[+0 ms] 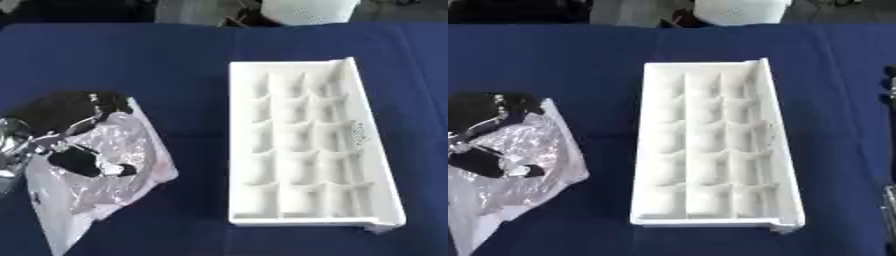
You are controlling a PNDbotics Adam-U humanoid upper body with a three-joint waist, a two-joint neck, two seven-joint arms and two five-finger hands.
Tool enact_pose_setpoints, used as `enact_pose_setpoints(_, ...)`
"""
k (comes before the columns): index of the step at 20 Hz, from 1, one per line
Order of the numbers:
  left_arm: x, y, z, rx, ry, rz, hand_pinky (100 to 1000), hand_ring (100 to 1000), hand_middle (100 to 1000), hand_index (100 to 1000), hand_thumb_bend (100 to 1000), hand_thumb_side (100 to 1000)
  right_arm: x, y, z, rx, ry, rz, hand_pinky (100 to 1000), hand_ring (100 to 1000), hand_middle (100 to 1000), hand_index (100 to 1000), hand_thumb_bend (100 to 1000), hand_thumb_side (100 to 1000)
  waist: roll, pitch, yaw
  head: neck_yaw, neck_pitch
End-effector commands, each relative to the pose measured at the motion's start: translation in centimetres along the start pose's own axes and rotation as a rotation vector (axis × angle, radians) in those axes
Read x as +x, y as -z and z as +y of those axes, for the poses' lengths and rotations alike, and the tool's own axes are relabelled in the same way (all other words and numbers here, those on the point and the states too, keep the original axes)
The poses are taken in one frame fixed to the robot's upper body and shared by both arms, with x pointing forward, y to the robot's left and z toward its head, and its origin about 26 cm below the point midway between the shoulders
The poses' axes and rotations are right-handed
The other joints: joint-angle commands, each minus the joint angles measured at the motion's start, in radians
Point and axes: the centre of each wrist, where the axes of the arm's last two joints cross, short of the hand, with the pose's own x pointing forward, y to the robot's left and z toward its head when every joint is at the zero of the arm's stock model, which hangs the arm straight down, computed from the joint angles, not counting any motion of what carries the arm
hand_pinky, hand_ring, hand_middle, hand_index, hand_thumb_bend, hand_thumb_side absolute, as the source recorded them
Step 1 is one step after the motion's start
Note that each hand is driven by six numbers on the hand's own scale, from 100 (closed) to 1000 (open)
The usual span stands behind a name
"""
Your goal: Pick up objects on the table and place them in the box.
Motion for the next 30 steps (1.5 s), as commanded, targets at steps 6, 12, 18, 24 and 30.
enact_pose_setpoints(6,-1.4,0.1,-0.9,-0.053,-0.006,0.038,606,752,859,895,1000,625,0.6,0.2,-0.5,-0.013,-0.01,-0.027,873,877,837,951,100,905,-0.004,-0.014,0.001,-0.005,-0.003)
enact_pose_setpoints(12,-1.8,0.1,-1.5,-0.02,-0.041,0.057,607,742,854,892,1000,629,0.6,0.2,-0.5,-0.012,-0.007,-0.025,873,877,837,951,100,905,-0.007,-0.014,0.004,-0.004,-0.002)
enact_pose_setpoints(18,-2.2,0.6,-2.6,-0.054,-0.052,0.072,616,716,828,880,1000,597,0.6,0.2,-0.4,-0.01,-0.006,-0.027,873,877,837,951,100,905,-0.01,-0.015,0.005,-0.002,-0.001)
enact_pose_setpoints(24,-2.8,2.2,-5.5,-0.148,-0.088,0.089,557,600,742,835,1000,568,0.7,0.2,-0.4,-0.008,-0.003,-0.029,873,876,837,951,100,905,-0.016,-0.016,0.004,0.0,-0.004)
enact_pose_setpoints(30,-2.3,2.9,-7.0,-0.134,-0.108,0.073,320,340,518,650,970,466,0.7,0.2,-0.3,-0.006,-0.002,-0.031,873,876,837,951,100,905,-0.019,-0.017,0.005,0.001,-0.003)
